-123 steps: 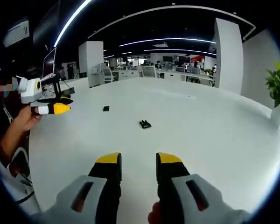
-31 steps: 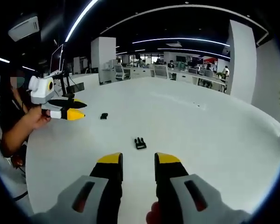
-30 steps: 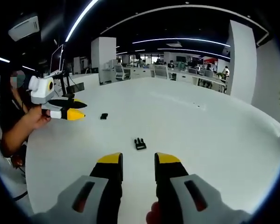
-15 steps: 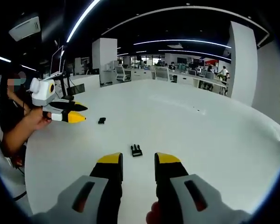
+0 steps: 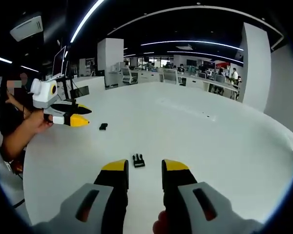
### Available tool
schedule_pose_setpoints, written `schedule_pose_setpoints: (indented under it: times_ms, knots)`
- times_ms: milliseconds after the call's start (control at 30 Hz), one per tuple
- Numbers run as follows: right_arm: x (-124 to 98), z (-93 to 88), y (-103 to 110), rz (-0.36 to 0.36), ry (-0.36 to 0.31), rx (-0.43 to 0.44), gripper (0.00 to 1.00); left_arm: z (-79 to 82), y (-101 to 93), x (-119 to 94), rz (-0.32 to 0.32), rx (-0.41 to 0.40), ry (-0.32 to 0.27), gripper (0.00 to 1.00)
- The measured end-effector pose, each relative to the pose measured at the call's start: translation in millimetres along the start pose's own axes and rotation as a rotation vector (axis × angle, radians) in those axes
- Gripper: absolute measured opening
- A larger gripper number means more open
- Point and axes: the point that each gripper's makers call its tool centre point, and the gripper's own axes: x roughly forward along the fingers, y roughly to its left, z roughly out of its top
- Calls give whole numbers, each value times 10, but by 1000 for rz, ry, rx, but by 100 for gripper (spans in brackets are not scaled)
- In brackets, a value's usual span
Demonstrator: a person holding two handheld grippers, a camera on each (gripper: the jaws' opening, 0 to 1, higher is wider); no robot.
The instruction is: Snap the two parts of the plastic buckle together until the buckle closes and remains connected.
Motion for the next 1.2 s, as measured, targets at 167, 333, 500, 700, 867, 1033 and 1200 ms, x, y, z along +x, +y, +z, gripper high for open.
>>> schedule_pose_setpoints:
  times_ms: [167,333,500,700,867,1033,1200]
  knots:
    - [48,1,-20,5,5,-3,27,22,-8,18,-3,4,0,40]
    - [97,4,-8,15,14,-12,27,24,-6,61,-9,7,8,40]
    - [151,8,5,21,21,-17,27,29,-20,97,-14,8,16,40]
    - [197,-6,26,23,22,-18,27,96,-15,131,-21,23,10,39]
    - [260,-73,36,27,27,-14,27,20,-26,181,-24,17,22,39]
    - [315,-128,56,34,35,-17,27,-50,-51,199,-27,18,35,38]
    - [350,-165,47,41,42,-23,27,-51,-41,205,-18,18,25,37]
